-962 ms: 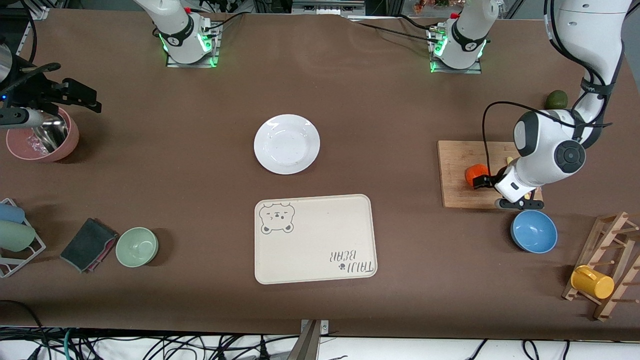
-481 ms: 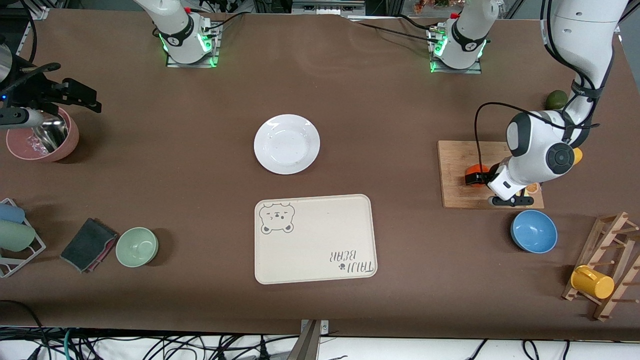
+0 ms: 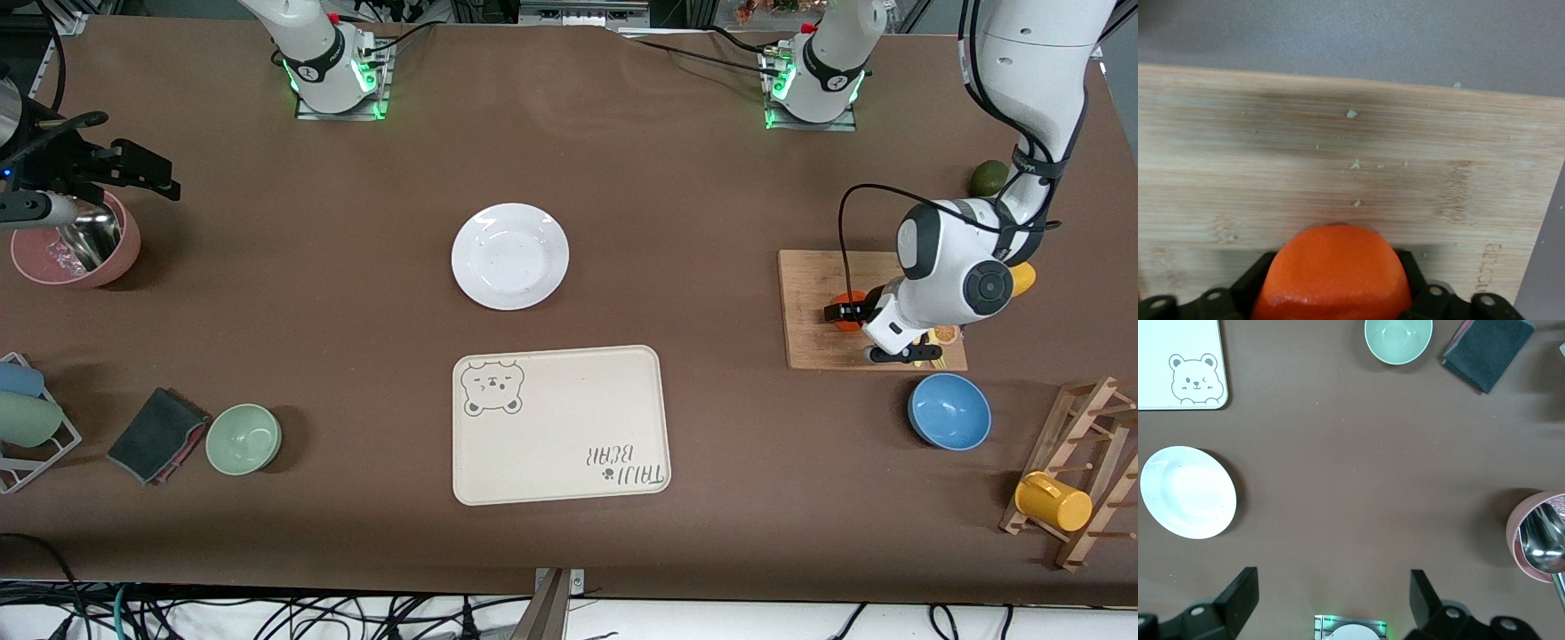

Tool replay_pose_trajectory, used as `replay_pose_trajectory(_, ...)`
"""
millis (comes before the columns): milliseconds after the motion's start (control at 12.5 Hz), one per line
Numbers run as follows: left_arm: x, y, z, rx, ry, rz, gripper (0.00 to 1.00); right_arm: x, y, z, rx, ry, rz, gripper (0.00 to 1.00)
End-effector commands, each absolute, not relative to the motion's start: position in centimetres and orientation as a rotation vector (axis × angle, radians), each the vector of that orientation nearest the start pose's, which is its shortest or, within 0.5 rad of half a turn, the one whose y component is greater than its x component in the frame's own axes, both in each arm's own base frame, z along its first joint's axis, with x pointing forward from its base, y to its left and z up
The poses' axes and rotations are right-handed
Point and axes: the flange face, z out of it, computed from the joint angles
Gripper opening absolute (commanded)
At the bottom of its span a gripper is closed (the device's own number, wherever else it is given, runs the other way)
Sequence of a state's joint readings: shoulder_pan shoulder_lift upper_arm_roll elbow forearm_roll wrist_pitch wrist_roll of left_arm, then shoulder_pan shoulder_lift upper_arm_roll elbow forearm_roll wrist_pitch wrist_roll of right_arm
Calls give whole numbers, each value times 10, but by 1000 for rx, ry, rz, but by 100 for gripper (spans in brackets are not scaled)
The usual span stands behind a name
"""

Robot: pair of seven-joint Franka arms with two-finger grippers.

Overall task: Place orange and plate with both arms
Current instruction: 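Lower the left gripper onto the orange on the cutting board and grasp it, then carry the orange with the left gripper onto the white plate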

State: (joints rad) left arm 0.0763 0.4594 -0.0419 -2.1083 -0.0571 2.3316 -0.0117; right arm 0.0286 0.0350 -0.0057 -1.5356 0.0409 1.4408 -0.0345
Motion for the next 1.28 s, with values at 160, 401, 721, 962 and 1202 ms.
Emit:
replay_pose_trajectory(160,571,-8,206,-3148,-273,460,8,550,15,617,-3096,-88,204,100)
replay_pose_trajectory(401,602,-74,251,-3107,-439,420,8,550,15,617,-3096,-88,204,100)
replay_pose_trajectory(721,606,-251,271,-3127,-745,393,5,550,16,617,-3096,-90,204,100)
replay_pose_trajectory(962,584,-379,266,-3071,-939,374,5,550,16,618,-3095,-90,202,100)
replay_pose_trajectory(1202,542,-487,238,-3081,-1031,312,5,550,16,618,-3094,-86,202,100)
